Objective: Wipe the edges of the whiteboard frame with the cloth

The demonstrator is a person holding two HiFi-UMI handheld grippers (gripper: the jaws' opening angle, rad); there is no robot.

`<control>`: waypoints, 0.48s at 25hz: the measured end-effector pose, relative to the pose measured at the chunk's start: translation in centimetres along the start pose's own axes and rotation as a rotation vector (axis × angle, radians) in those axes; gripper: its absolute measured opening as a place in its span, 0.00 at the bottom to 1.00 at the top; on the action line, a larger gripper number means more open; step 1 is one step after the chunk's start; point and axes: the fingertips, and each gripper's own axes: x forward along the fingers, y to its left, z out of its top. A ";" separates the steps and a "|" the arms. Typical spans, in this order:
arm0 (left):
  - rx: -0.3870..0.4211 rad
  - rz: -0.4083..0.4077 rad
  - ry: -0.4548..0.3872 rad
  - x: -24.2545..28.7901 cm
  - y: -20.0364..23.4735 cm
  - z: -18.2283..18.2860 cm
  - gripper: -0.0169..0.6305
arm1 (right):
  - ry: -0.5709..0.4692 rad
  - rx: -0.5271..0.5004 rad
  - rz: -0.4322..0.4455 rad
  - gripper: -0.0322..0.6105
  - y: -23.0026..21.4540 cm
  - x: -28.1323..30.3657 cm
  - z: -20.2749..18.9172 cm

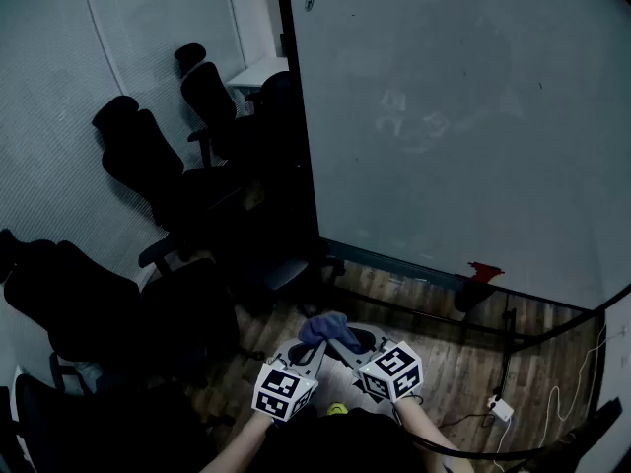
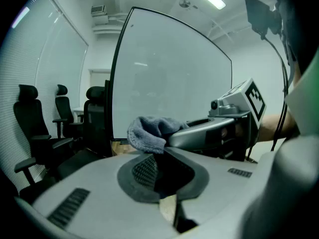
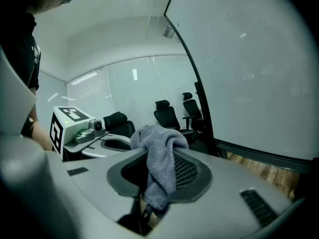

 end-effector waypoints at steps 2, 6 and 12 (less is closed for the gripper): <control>-0.001 0.001 0.001 0.1 0.1 0.1 0.05 | 0.003 0.000 0.002 0.20 -0.1 0.0 0.1; -0.005 0.005 0.004 0.2 0.2 0.0 0.05 | 0.003 0.002 0.006 0.20 -0.2 0.1 0.1; -0.019 0.007 0.025 0.1 -0.2 -0.9 0.05 | -0.009 0.056 0.058 0.20 0.3 0.1 -0.5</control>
